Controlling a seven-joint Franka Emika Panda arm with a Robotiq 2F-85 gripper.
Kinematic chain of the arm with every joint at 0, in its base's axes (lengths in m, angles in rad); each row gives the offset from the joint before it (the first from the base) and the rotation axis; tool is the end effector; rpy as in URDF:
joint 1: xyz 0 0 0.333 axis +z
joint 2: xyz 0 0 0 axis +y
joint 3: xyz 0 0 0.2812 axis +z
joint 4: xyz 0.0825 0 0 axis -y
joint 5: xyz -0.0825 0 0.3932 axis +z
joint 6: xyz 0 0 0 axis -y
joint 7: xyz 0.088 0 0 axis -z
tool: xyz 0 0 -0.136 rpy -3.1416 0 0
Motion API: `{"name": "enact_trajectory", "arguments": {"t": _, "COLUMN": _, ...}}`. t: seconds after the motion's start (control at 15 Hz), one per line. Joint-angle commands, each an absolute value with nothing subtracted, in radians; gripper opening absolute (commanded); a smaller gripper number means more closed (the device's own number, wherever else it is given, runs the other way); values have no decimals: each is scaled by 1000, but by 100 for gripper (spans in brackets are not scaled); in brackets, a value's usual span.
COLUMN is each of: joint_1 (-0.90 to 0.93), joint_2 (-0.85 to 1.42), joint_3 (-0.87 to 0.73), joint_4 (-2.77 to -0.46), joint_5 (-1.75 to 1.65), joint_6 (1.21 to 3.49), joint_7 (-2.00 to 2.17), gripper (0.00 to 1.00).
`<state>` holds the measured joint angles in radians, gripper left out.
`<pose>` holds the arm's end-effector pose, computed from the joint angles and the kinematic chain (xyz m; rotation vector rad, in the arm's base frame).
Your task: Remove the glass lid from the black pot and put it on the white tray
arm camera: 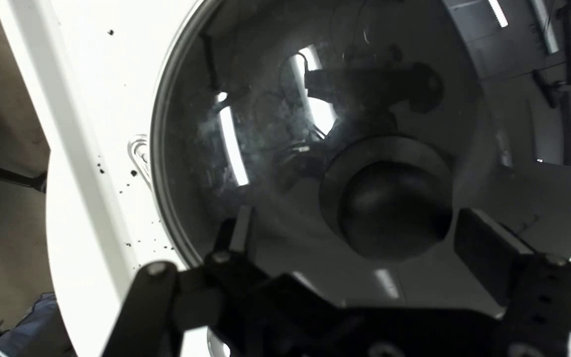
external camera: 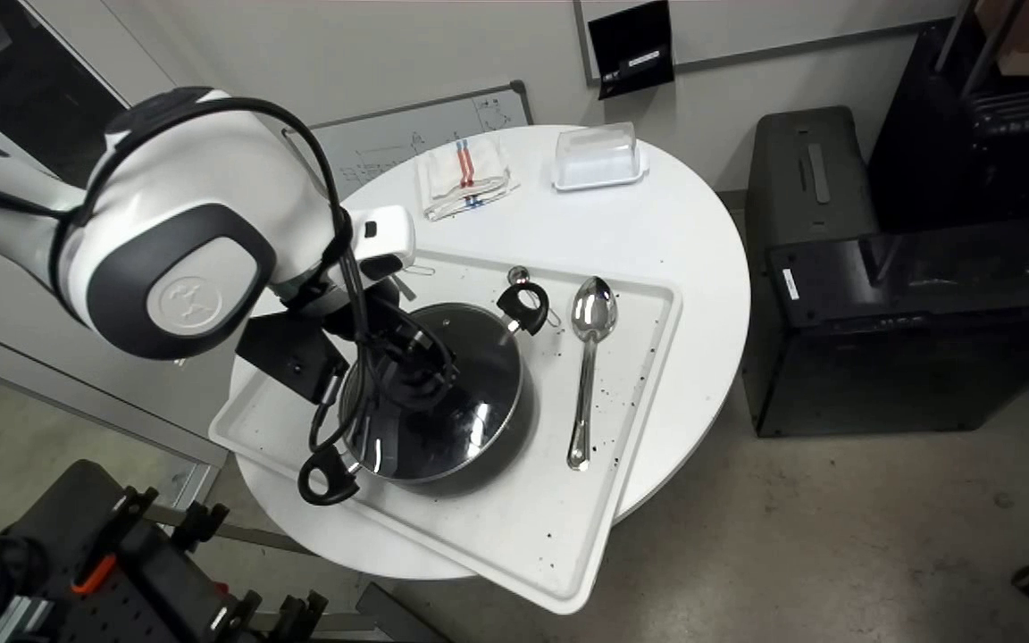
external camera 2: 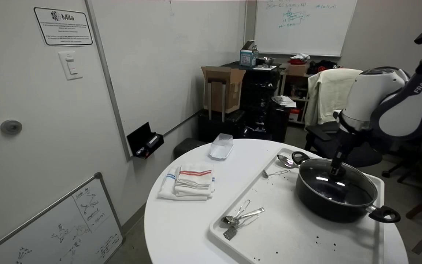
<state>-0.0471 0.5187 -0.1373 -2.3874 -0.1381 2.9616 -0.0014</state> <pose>0.4706 -0.0903 0.0442 3.0397 -0.0424 0.0708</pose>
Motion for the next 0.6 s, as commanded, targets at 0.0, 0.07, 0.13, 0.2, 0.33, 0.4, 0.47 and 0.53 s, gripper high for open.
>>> {"name": "enact_trajectory", "arguments": {"t": 0.0, "joint_1": -47, "joint_2": 545, "joint_3": -115, "joint_4": -2352, "joint_5": -109, "joint_6": 2960, "joint_7": -4, "gripper": 100}}
{"name": "enact_trajectory", "arguments": {"t": 0.07, "joint_1": -48, "joint_2": 546, "joint_3": -111, "joint_4": -2350, "joint_5": -107, "joint_6": 2960, "joint_7": -5, "gripper": 100}}
{"name": "enact_trajectory", "arguments": {"t": 0.13, "joint_1": -47, "joint_2": 547, "joint_3": -108, "joint_4": -2348, "joint_5": -105, "joint_6": 2959, "joint_7": -5, "gripper": 100}}
{"name": "enact_trajectory", "arguments": {"t": 0.2, "joint_1": -48, "joint_2": 547, "joint_3": -103, "joint_4": -2348, "joint_5": -102, "joint_6": 2959, "joint_7": -6, "gripper": 100}}
{"name": "enact_trajectory", "arguments": {"t": 0.33, "joint_1": -50, "joint_2": 543, "joint_3": -97, "joint_4": -2353, "joint_5": -98, "joint_6": 2959, "joint_7": -8, "gripper": 100}}
{"name": "enact_trajectory", "arguments": {"t": 0.4, "joint_1": -53, "joint_2": 540, "joint_3": -93, "joint_4": -2356, "joint_5": -95, "joint_6": 2956, "joint_7": -11, "gripper": 100}}
{"name": "enact_trajectory", "arguments": {"t": 0.47, "joint_1": -55, "joint_2": 537, "joint_3": -89, "joint_4": -2360, "joint_5": -94, "joint_6": 2951, "joint_7": -14, "gripper": 100}}
{"name": "enact_trajectory", "arguments": {"t": 0.53, "joint_1": -43, "joint_2": 538, "joint_3": -100, "joint_4": -2362, "joint_5": -98, "joint_6": 2951, "joint_7": -5, "gripper": 100}}
